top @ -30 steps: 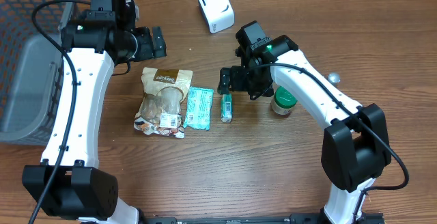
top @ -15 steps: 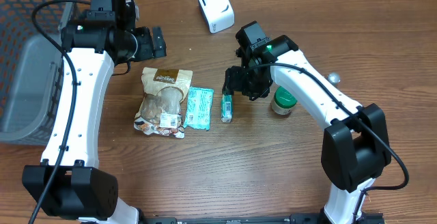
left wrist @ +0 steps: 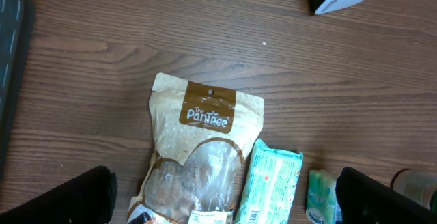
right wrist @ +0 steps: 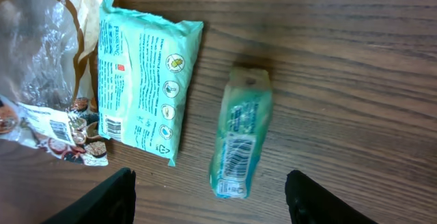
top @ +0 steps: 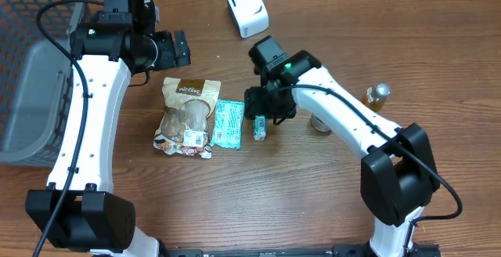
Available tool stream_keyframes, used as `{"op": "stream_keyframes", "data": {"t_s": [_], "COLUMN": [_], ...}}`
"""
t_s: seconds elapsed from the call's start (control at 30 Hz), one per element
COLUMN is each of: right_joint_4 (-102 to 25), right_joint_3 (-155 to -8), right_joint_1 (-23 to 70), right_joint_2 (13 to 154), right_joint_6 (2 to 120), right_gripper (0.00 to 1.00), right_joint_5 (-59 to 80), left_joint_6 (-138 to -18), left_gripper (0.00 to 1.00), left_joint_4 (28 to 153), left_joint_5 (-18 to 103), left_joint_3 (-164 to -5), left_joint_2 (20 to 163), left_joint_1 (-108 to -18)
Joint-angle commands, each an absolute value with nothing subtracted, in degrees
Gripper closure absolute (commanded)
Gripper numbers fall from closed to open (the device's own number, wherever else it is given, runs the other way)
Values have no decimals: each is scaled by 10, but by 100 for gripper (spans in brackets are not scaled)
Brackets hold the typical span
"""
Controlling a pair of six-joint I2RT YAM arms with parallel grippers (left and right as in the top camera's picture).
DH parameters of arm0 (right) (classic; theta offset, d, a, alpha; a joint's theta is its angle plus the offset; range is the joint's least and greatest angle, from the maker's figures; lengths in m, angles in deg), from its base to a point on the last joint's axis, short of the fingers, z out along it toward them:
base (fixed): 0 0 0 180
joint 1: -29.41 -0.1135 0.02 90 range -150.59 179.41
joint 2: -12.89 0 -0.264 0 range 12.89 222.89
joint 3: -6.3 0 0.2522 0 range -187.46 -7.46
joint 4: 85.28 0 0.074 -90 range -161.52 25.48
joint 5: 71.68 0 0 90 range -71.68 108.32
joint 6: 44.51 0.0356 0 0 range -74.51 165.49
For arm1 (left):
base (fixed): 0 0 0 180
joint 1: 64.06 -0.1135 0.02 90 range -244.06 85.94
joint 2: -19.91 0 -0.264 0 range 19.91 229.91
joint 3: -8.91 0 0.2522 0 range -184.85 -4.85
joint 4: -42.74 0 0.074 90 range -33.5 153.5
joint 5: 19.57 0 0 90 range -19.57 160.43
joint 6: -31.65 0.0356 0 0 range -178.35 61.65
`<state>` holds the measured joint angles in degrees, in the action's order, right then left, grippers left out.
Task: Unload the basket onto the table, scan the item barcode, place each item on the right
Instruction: 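Align the right gripper fingers around the small tissue pack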
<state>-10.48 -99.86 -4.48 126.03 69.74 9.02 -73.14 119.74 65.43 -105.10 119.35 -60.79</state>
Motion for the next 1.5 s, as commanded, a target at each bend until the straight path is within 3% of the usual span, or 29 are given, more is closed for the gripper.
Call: {"op": "stream_keyframes", "data": {"t_s": [0.0, 0.17, 0.57, 0.87, 1.47], "right_joint_4": [-108, -107, -119, -130, -136], "right_joint_3": [-1005, -1004, -987, -975, -974], "right_joint_1": [-64, -77, -77, -77, -84], "right_joint_2": [1261, 1263, 1302, 1319, 1322], "right_joint_6": [742, 788, 787, 787, 787], "right_gripper": [33, 33, 34, 50, 55], "right_joint_5": [154, 215, 193, 191, 191], "left_joint_6": [-725, -725, -725, -725, -725], "left_gripper": [0, 0, 0, 1, 0], "left_joint_4": [1197, 1197, 1197, 1197, 1197], "left_joint_5": [649, 649, 649, 649, 649], "left_joint_3": [-1059, -1059, -1059, -1059, -1059], "left_joint_2": [1195, 1195, 1195, 1195, 1195], "left_joint_1": [-610, -610, -610, -610, -610]}}
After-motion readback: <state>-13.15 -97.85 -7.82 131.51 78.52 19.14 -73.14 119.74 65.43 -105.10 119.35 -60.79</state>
